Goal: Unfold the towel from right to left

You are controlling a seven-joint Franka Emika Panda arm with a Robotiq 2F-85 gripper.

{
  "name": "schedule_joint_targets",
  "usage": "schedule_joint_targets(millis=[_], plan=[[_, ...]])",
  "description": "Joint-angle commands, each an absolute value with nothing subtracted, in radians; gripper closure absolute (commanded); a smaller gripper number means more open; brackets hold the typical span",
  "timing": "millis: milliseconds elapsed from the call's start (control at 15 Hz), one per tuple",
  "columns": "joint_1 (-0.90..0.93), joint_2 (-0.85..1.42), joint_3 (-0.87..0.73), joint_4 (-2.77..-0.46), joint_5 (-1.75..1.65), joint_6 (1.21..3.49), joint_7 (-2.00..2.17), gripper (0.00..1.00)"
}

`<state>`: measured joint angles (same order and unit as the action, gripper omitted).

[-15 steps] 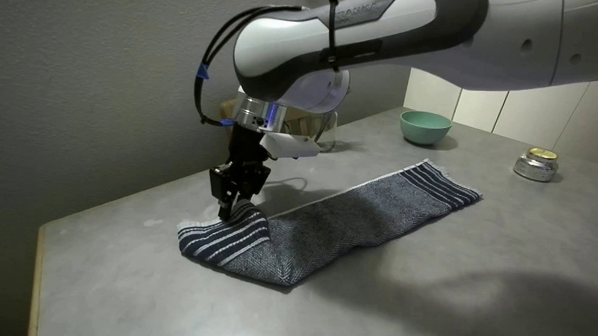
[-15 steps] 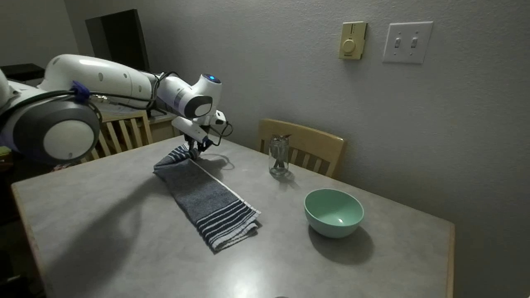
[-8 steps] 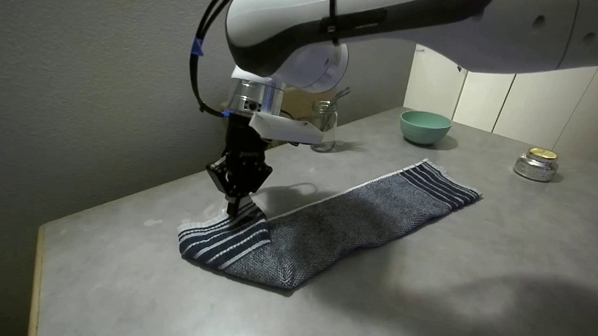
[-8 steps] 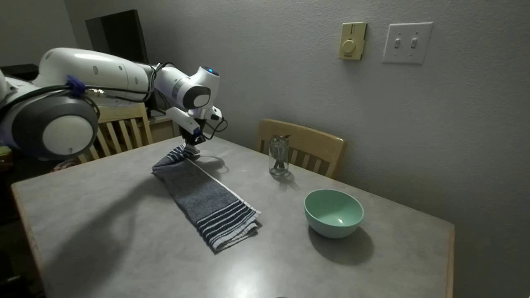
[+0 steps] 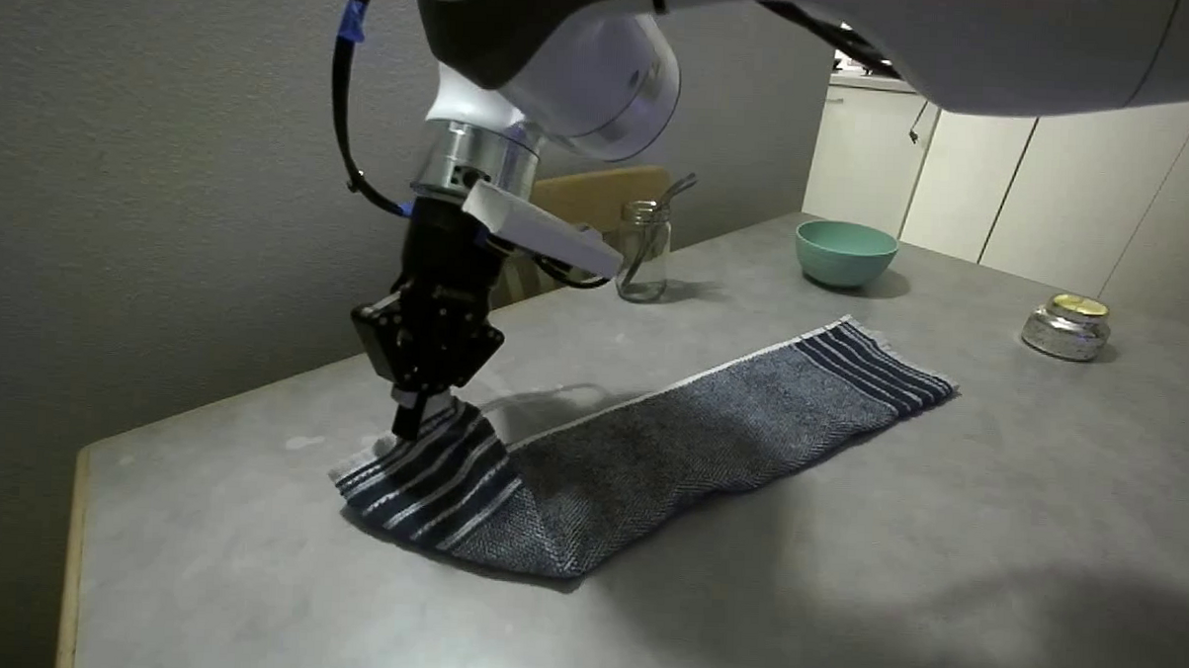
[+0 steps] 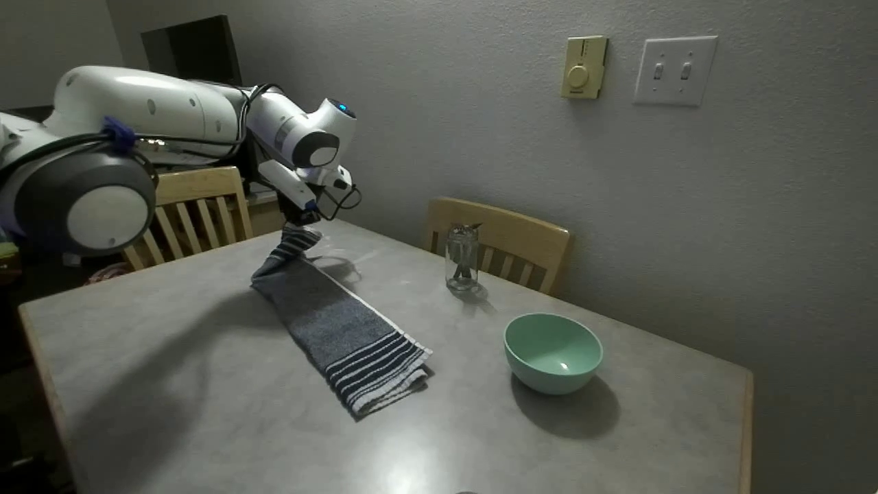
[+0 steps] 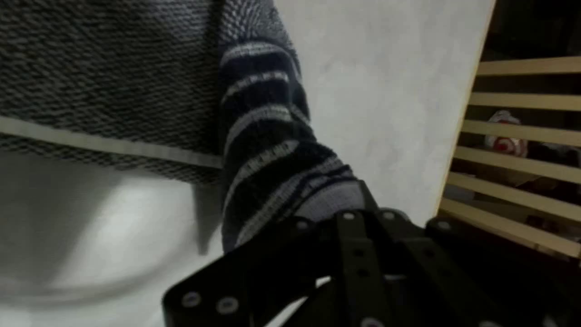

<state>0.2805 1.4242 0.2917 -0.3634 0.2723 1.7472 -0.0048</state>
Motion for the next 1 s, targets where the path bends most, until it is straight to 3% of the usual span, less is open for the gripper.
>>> schedule_joint_targets(millis=[0,600,667,733,933], plan=[[0.265,1.413,0.370,-0.390,0.347,1.701,-0.104,1.00],[0.251,1.474,0.474,-0.386,0.470,1.463,-0.242,1.00],[0.245,1.465,0.476,-0.418,0.483,1.436,-0.255,0.92],[0.244,1.472,0.477,-0.422,0.494,1.406,-0.258,0.72],[0.248,1.482,0.467,-0.431,0.522,1.333,-0.264,0.51]])
